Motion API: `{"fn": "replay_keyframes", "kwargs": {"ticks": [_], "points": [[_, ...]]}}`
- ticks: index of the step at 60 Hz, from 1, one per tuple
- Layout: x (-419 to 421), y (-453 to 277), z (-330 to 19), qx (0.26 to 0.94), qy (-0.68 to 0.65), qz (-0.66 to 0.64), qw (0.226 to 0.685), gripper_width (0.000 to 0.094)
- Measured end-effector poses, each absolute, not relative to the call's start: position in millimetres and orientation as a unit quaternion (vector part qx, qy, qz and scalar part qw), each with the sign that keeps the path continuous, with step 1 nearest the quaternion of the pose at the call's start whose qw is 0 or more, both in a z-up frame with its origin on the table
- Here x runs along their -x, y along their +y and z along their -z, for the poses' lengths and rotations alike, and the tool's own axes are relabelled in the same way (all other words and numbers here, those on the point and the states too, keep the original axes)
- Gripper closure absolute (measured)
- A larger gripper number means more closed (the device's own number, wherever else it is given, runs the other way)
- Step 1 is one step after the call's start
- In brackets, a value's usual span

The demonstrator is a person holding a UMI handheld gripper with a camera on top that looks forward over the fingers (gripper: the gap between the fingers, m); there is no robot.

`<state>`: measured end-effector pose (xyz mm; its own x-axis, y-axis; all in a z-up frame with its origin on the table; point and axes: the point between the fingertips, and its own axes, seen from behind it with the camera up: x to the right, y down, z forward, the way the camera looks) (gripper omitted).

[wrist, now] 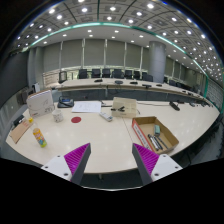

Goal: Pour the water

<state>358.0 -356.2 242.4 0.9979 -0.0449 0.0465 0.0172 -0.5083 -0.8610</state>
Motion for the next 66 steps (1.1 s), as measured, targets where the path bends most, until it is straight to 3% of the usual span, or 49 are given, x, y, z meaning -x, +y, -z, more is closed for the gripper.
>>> {"fn": "replay_keyframes", "kwargs": {"ticks": [17, 40, 61, 66], "points": [[-294, -349, -219, 0.871, -0.025, -0.002, 0.491, 0.0079], [-51, -333, -157, 0.862, -0.124, -0.103, 0.48, 0.0076], [88, -221, -86, 0.838, -0.09, -0.091, 0.53, 0.0072], [95, -191, -73, 0.831, -0.083, -0.071, 0.545, 0.013]]}}
